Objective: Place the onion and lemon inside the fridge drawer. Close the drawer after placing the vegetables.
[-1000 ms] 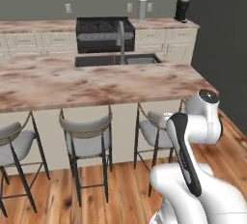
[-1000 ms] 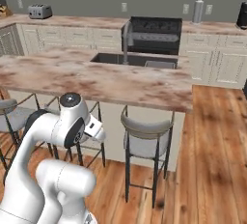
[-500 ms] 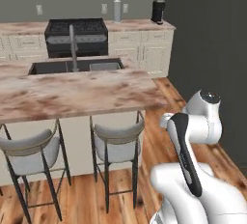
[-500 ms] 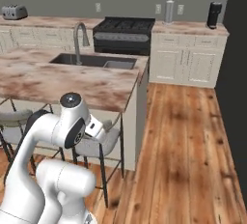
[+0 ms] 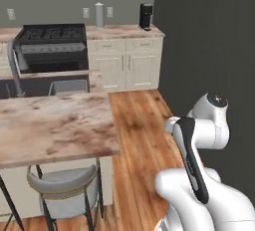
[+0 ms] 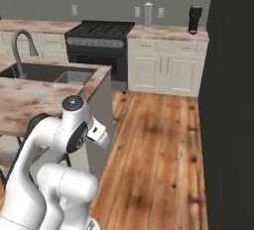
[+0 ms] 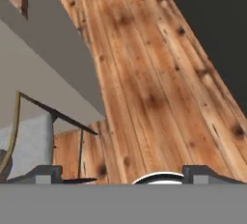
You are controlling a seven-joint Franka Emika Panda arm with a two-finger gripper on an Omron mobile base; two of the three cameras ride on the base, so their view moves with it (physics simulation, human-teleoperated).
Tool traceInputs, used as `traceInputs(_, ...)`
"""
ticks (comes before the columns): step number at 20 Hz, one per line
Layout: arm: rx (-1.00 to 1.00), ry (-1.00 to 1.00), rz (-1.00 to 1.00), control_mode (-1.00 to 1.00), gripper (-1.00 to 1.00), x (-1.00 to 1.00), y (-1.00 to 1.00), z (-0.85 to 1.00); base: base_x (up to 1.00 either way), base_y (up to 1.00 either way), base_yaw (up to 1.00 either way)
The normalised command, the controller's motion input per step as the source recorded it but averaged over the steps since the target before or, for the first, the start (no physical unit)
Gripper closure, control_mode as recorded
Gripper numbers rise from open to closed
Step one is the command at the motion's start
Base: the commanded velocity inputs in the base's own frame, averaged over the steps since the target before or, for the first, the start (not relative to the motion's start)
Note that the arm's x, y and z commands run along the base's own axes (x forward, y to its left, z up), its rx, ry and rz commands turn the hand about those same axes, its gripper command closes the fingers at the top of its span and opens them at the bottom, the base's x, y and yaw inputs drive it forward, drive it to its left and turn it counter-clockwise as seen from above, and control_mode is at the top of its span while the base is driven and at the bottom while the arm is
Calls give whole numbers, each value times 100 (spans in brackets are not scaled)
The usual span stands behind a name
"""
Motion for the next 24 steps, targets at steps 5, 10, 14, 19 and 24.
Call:
traceInputs(5,0,0,0,100,-100,0,0,0,100,-90,13)
traceInputs(10,0,0,0,100,-100,0,0,0,100,-73,23)
traceInputs(14,0,0,0,100,-100,0,0,0,100,-57,33)
traceInputs(19,0,0,0,100,-100,0,0,0,100,-42,39)
traceInputs(24,0,0,0,100,-100,0,0,0,100,-42,43)
